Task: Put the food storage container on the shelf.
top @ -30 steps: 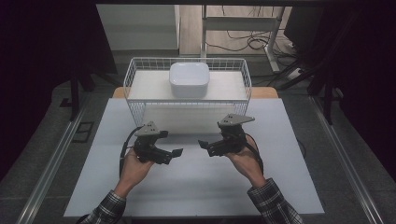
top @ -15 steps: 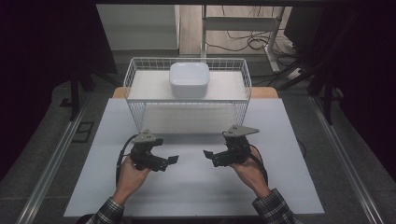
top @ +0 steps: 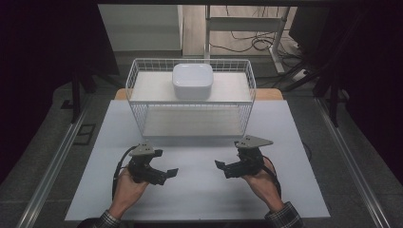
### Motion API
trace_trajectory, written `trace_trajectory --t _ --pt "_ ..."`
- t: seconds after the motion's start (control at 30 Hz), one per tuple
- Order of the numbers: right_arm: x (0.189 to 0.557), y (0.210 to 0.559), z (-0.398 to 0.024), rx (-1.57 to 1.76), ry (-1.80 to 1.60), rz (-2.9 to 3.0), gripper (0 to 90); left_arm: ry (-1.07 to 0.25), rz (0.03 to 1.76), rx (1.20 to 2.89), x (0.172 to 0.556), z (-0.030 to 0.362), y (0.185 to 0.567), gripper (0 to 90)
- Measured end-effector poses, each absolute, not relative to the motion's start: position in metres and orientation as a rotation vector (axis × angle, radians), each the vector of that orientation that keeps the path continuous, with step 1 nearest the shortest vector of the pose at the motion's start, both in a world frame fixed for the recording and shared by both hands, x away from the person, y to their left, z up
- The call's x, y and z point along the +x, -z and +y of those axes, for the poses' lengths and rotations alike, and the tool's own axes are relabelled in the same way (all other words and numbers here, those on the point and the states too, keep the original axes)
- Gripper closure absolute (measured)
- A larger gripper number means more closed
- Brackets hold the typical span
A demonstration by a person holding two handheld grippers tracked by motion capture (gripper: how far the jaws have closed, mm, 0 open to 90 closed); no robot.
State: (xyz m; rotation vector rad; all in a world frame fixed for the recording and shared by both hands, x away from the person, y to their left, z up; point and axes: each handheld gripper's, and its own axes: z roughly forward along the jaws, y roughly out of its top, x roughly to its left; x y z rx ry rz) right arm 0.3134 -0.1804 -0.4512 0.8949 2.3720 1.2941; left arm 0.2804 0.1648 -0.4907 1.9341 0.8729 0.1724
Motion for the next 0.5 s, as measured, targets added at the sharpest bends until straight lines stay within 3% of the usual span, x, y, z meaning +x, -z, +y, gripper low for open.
trace_trajectory --t 0.5 --pt "0.292 0.464 -0.209 0.951 -1.263 2.346 0.0 -0.188 0.921 1.973 0.258 0.188 0.509 1.7"
